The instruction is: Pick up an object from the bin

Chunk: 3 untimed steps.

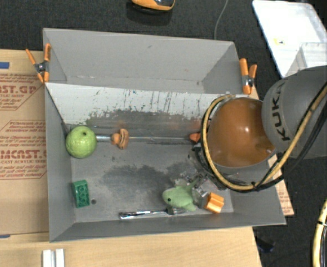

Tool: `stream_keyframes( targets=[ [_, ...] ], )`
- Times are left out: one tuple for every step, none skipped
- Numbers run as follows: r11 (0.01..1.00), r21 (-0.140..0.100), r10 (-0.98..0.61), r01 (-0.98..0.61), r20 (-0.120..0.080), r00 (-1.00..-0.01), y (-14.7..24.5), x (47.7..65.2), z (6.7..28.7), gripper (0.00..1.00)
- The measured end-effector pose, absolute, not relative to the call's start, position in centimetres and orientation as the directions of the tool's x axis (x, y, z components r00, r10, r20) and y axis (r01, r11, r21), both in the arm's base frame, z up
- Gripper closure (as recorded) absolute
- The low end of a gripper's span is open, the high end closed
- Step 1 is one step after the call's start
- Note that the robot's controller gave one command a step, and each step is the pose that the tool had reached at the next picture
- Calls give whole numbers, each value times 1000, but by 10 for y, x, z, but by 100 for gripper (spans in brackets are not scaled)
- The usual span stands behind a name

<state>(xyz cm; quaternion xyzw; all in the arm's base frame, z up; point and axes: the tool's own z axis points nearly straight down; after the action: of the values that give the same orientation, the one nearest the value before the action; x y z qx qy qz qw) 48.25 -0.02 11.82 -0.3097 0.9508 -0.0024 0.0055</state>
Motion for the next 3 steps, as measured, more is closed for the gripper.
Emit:
stream_keyframes(
  targets=[
    [808,0,-589,-589,0,-808,0,480,153,100],
    [808,-5,-589,-589,-6,-808,0,482,196,100],
    [808,-7,-589,-589,-9,-808,0,483,235,100]
  ],
)
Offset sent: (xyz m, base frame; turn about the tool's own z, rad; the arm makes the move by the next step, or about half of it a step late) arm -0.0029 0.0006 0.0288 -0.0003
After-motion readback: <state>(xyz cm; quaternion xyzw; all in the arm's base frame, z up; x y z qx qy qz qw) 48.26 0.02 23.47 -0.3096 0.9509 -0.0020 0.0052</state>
